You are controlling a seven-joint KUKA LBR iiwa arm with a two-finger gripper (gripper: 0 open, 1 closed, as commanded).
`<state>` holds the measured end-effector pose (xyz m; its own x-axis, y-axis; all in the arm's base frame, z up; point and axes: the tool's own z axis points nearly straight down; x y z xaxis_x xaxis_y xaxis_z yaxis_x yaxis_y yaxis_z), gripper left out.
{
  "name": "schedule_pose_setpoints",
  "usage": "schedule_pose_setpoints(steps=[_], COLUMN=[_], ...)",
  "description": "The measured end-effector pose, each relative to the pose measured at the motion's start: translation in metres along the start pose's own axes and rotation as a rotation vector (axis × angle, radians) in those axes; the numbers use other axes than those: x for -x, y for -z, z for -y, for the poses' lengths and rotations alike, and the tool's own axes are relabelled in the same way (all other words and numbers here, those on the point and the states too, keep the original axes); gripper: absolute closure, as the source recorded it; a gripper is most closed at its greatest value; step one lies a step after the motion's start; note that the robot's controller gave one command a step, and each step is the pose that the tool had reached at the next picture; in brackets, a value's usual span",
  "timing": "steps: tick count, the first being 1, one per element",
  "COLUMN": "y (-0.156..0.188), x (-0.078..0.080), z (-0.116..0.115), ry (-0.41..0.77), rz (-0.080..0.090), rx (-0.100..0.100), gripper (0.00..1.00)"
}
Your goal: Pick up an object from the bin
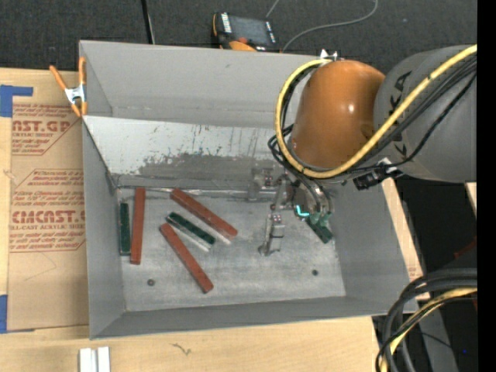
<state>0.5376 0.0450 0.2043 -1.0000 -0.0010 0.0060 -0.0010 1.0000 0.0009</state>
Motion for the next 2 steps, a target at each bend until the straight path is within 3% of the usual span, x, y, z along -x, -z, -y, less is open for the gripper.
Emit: schedule_pose_setpoints(steps=[1,2], y=[-0.073,-0.127], x=[0.014,0.058], z=[-0.062,-0.042], ry=[0.052,0.066], rz=[0.002,0.007], rx=[0.001,-0.002], gripper=[0.00,0.00])
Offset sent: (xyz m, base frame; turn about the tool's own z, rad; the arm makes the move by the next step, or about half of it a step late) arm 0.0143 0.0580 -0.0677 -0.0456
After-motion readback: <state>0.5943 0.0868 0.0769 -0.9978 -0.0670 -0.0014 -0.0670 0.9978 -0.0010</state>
